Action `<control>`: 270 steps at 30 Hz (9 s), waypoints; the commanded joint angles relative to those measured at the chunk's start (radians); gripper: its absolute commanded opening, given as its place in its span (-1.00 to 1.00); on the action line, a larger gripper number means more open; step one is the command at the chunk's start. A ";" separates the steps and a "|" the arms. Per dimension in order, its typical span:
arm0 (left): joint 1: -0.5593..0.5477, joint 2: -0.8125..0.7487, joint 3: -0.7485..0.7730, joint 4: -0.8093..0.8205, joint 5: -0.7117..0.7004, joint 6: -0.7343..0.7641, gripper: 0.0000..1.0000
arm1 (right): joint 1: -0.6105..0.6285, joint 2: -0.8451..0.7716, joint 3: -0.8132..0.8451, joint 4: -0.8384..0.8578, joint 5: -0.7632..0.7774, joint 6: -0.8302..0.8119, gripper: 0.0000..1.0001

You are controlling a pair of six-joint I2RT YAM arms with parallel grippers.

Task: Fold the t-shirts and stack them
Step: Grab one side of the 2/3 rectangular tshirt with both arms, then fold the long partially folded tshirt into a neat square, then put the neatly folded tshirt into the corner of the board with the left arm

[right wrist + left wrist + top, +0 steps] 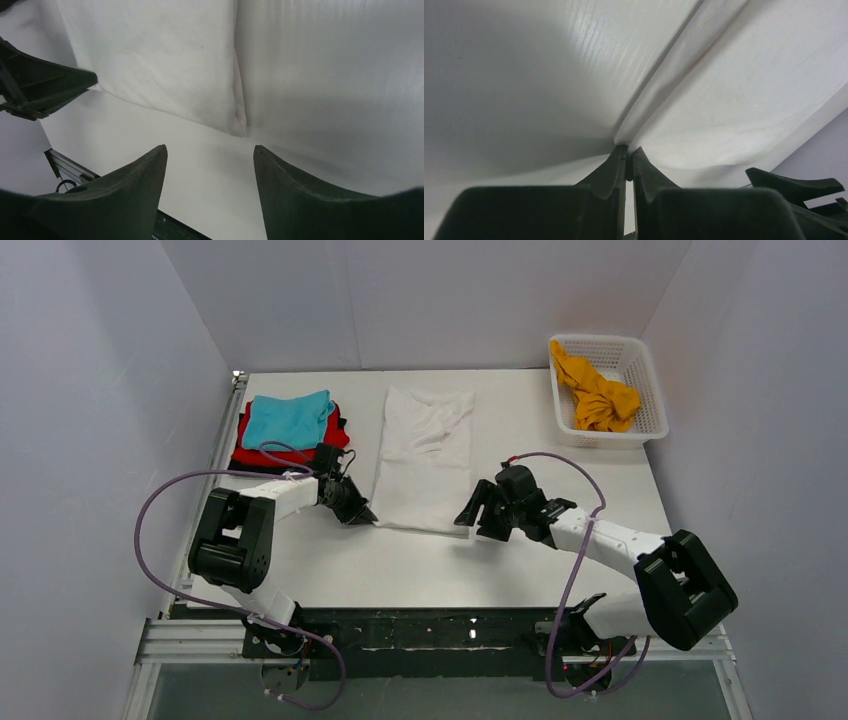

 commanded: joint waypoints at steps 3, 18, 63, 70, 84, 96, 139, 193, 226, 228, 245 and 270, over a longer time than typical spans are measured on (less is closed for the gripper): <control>-0.005 -0.010 -0.148 -0.065 -0.030 -0.038 -1.00 | 0.040 0.114 0.034 0.024 0.030 0.097 0.30; -0.004 -0.040 -0.197 -0.050 -0.070 -0.056 -1.00 | 0.069 0.227 0.035 0.035 0.156 0.068 -0.85; -0.186 -0.725 0.128 -0.696 -0.370 0.000 -1.00 | -0.183 -0.279 0.410 -0.630 -0.461 -0.193 -0.97; -0.126 -0.452 0.255 -0.609 -0.416 0.042 -1.00 | -0.265 -0.086 0.504 -0.532 -0.378 -0.191 -0.97; -0.040 0.008 0.490 -0.533 -0.440 0.174 -1.00 | -0.316 0.335 0.689 -0.498 -0.305 -0.239 -0.97; -0.019 0.277 0.666 -0.574 -0.357 0.195 -0.57 | -0.320 0.588 0.802 -0.458 -0.233 -0.206 -0.91; -0.111 -0.317 -0.031 -0.296 0.036 0.143 0.96 | -0.092 0.183 0.213 -0.036 -0.542 -0.256 0.53; -0.145 0.418 1.030 -0.824 -0.894 0.696 -1.00 | -0.238 -0.541 0.147 -0.382 0.485 -0.534 0.83; 0.158 0.496 1.630 -0.815 -0.854 0.944 -1.00 | -0.242 -0.474 0.144 -0.392 0.624 -0.551 0.84; 0.189 0.505 1.626 -0.816 -0.819 0.943 -1.00 | -0.243 -0.471 0.144 -0.393 0.629 -0.551 0.84; 0.432 0.635 1.540 -0.785 -0.518 0.787 -1.00 | -0.242 -0.424 0.177 -0.517 0.669 -0.512 0.83; 0.566 0.488 1.476 -0.754 -0.092 0.476 0.97 | -0.242 -0.584 0.179 -0.656 0.607 -0.401 0.85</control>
